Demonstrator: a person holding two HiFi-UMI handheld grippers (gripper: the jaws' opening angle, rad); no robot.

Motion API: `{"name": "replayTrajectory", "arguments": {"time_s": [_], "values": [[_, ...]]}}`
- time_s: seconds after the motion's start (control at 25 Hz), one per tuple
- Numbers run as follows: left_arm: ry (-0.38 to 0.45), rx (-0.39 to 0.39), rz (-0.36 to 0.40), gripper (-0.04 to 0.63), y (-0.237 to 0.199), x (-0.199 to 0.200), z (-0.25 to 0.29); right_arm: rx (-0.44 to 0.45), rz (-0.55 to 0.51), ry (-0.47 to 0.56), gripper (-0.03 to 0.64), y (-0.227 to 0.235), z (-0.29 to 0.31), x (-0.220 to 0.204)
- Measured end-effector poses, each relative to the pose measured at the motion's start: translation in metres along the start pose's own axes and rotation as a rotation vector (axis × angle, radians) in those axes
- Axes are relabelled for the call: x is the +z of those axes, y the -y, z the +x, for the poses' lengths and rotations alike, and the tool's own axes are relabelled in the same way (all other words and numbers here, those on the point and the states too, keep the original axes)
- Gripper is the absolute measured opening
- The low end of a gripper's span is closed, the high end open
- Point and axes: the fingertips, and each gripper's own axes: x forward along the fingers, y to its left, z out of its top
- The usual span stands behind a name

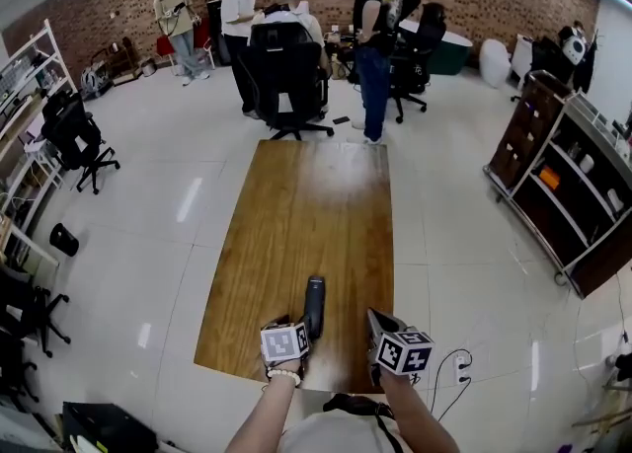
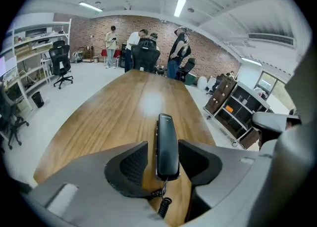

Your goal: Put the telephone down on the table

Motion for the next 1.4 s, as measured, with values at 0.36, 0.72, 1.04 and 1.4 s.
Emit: {"name": "replayTrajectory", "arguments": {"time_s": [0.36,0.72,1.04,1.4], "values": [[0.17,-0.125,0.015,0.0,0.012,0.01,-0.056,0.01,-0.078,0.009,0.012,-0.034,-0.01,-0.005],[0.296,-0.223,0.018,0.0,0.016,-0.023,-0.129,0.021,-0.099,0.012,0.012,-0.087,-0.06,-0.06],[0.313,-0.258,0.018,0.0,0.014,-0.082,-0.183,0.01,-0.109,0.016,0.012,-0.123,-0.123,-0.112],[0.292,-0.295,0.057,0.0,0.037,-0.117,-0.203,-0.014,-0.071,0.074,0.014,-0.119,-0.17,-0.124]]}}
